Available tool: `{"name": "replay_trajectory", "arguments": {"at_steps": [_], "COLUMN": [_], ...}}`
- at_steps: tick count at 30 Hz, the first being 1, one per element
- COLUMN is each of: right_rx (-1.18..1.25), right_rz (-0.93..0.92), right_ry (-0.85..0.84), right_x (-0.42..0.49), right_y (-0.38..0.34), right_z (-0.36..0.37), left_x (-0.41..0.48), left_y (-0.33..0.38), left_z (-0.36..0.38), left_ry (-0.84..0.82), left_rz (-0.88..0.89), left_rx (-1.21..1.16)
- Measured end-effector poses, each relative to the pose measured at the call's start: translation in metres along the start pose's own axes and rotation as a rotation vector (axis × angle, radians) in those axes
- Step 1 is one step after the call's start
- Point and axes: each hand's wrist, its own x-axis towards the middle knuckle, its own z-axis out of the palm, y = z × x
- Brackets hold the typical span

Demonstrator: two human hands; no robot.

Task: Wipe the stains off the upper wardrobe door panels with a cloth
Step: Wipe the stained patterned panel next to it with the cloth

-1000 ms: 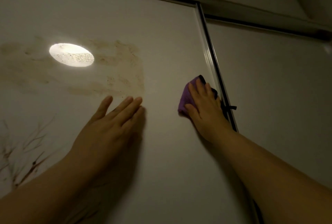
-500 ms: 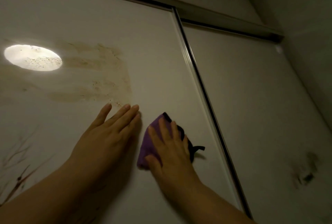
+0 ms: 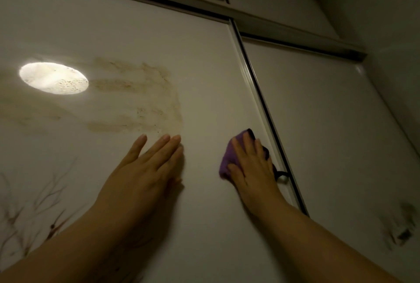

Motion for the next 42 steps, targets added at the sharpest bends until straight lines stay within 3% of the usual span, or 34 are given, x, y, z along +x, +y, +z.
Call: {"name": "replay_trajectory", "arguments": {"at_steps": [3, 7, 9, 11, 15, 19, 24, 32, 36, 39, 42], "right_rx": [0.01, 0.019, 0.0, 0.01, -0.025, -0.017, -0.043, -0.048, -0.05, -0.038, -0.016], "right_rz": [-0.051, -0.349, -0.393, -0.314, 0.032, 0.153, 0.041, -0.297, -0.168, -0.046, -0.134], "right_ry": [-0.006, -0.121, -0.128, -0.073, 0.049, 0.089, 0.076, 0.014, 0.042, 0.049, 0.016], "right_x": [-0.002, -0.043, -0.043, -0.022, 0.056, 0.129, 0.155, 0.075, 0.074, 0.092, 0.085], "right_y": [-0.024, -0.03, -0.015, -0.001, 0.007, -0.007, -0.043, -0.061, -0.053, -0.089, -0.135], "right_z": [0.003, 0.006, 0.004, 0.001, -0.008, -0.018, -0.021, -0.003, -0.004, -0.004, 0.001], "left_x": [-0.005, -0.009, -0.011, -0.014, -0.023, -0.026, -0.021, -0.028, -0.054, -0.07, -0.081], "left_y": [-0.008, -0.015, -0.017, -0.019, -0.026, -0.031, -0.044, -0.058, -0.069, -0.085, -0.096], "left_z": [-0.004, -0.007, -0.01, -0.012, -0.016, -0.018, -0.018, -0.023, -0.03, -0.041, -0.048], "left_ry": [-0.004, -0.033, -0.036, -0.03, -0.015, 0.002, 0.039, 0.01, -0.015, -0.041, -0.067], "left_rz": [-0.031, -0.042, -0.041, -0.04, -0.066, -0.062, -0.08, -0.144, -0.165, -0.201, -0.235], "left_rx": [-0.007, 0.012, 0.005, -0.002, -0.003, 0.013, 0.057, 0.084, 0.098, 0.112, 0.102]}}
